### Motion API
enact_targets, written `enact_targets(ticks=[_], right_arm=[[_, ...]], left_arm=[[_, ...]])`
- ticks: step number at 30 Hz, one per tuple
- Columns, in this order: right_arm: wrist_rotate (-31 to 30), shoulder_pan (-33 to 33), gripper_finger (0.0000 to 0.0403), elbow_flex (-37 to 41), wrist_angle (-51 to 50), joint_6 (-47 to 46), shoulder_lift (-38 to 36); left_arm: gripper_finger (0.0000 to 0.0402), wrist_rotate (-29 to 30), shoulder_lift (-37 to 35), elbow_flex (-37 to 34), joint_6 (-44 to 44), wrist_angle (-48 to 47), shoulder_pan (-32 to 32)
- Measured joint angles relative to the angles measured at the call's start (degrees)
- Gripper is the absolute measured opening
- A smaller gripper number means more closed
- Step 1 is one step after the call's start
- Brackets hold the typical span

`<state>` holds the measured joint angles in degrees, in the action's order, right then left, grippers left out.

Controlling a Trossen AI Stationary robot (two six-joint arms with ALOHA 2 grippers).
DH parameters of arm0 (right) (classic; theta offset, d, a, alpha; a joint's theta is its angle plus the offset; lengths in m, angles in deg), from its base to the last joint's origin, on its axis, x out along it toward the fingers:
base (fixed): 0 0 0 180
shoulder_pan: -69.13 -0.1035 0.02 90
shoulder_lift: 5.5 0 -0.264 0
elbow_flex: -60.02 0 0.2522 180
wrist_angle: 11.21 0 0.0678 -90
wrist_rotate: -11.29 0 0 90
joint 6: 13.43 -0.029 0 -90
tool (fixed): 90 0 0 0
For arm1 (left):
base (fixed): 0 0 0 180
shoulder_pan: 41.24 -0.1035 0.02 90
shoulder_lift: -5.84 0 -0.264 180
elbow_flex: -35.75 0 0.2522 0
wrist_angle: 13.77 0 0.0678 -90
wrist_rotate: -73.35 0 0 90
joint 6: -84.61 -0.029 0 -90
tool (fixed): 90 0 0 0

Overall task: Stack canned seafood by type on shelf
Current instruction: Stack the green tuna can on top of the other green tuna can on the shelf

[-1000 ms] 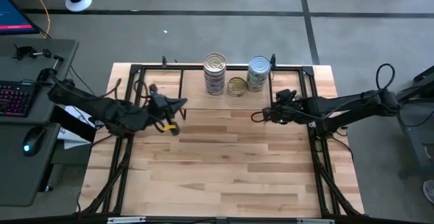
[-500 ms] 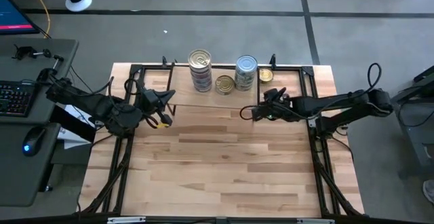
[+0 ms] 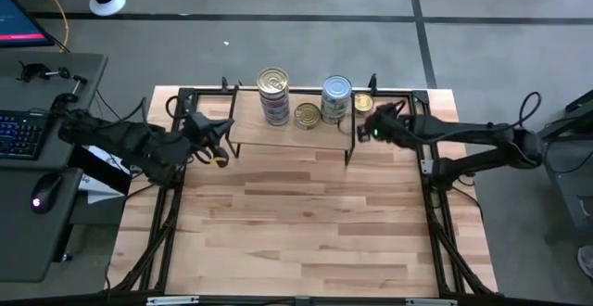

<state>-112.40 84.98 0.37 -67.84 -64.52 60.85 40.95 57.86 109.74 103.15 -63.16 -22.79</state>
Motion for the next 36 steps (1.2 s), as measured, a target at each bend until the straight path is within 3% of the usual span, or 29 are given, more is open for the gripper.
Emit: enact_targets(ticks=[4,8,11,15,19,21,25,36], right_arm=[[6.6,10.4,0.0,0.0,8.7,7.0,1.4],[18.4,21.5,0.0,0.0,19.1,10.0,5.6],[26.4,27.5,0.0,-0.1,24.6,9.4,10.7],[31.8,32.6,0.0,-0.9,28.4,6.2,16.6],[29.6,35.3,0.0,-2.0,26.2,6.4,21.2],[31.3,36.8,0.0,-4.0,27.6,6.1,22.8],[33.1,38.1,0.0,-5.8,26.0,6.8,28.3],[34.2,39.3,0.0,-9.5,23.5,17.5,32.2]], left_arm=[[0.0,-6.1,0.0,-0.1,0.7,-4.8,-5.5],[0.0,-13.1,-0.9,-2.5,-5.7,-3.1,-14.6],[0.0,-26.3,-1.9,-6.1,-12.3,4.5,-24.1],[0.0,-47.5,-1.9,-11.9,-15.0,17.5,-35.9],[0.0,-58.3,-0.6,-14.6,-14.3,25.8,-42.9],[0.0,-62.0,0.3,-15.6,-14.3,29.4,-45.0],[0.0,-66.5,2.3,-16.0,-13.0,32.8,-47.5],[0.0,-64.6,3.6,-16.0,-11.7,37.4,-47.9]])
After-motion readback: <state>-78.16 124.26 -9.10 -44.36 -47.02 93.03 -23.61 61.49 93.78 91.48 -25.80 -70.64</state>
